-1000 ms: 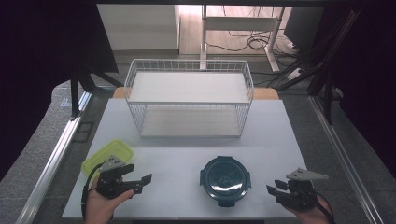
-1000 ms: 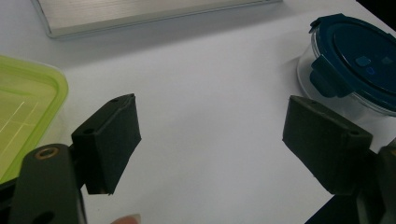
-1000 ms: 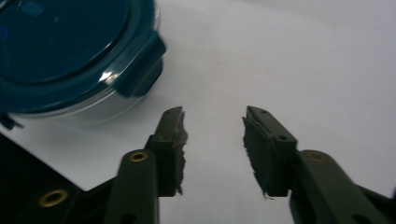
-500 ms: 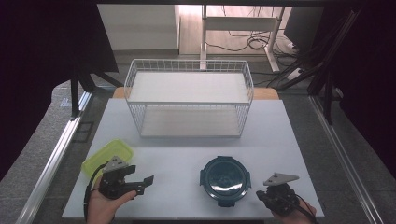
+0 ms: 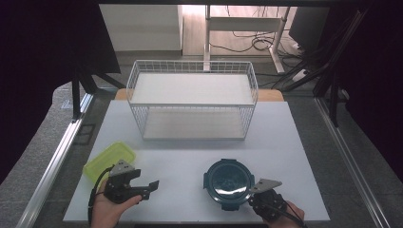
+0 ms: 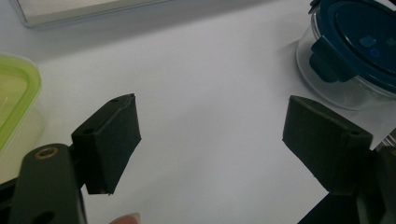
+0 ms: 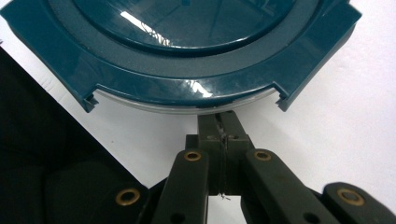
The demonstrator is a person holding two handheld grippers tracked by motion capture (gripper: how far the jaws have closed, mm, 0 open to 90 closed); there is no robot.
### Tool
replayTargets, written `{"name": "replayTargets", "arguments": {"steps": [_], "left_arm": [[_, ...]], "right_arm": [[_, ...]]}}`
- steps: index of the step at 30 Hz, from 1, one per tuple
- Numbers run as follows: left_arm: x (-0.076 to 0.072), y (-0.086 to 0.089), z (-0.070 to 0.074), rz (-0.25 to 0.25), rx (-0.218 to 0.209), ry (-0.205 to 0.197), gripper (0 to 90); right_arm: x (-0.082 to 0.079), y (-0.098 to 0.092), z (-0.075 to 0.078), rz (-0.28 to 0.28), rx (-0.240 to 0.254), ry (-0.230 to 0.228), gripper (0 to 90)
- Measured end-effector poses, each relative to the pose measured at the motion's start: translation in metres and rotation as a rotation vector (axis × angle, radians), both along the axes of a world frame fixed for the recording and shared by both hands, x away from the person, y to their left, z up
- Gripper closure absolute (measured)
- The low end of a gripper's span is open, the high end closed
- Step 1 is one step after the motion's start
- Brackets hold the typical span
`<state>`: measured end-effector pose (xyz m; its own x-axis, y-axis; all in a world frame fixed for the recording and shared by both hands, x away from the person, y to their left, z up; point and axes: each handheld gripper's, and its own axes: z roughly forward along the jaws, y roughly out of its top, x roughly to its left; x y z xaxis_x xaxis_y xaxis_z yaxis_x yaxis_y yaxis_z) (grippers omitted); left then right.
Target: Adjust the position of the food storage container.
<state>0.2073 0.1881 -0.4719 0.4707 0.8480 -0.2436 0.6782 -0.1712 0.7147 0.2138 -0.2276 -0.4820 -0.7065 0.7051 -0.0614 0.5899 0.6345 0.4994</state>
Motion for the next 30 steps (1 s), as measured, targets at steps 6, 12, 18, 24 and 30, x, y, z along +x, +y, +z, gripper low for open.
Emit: {"name": "replayTargets", "arguments": {"steps": [6, 12, 18, 24, 30], "left_arm": [[0.001, -0.002, -0.002, -0.001, 0.001, 0.007, 18.4], [0.001, -0.003, -0.004, -0.006, 0.011, 0.011, 18.4], [0.001, -0.002, -0.004, 0.014, 0.016, -0.001, 19.2], [0.000, -0.001, -0.001, 0.018, 0.016, -0.025, 19.4], [-0.001, 0.001, 0.000, 0.025, 0.008, -0.029, 19.3]], "right_arm": [[0.001, 0.003, 0.000, -0.008, -0.001, 0.006, 89.0], [0.002, 0.006, -0.002, -0.004, 0.008, -0.004, 89.0], [0.003, 0.013, -0.003, 0.000, 0.000, -0.024, 89.0], [0.006, 0.027, -0.003, 0.018, -0.041, -0.058, 89.1], [0.012, 0.038, -0.005, 0.034, -0.042, -0.062, 89.1]]}}
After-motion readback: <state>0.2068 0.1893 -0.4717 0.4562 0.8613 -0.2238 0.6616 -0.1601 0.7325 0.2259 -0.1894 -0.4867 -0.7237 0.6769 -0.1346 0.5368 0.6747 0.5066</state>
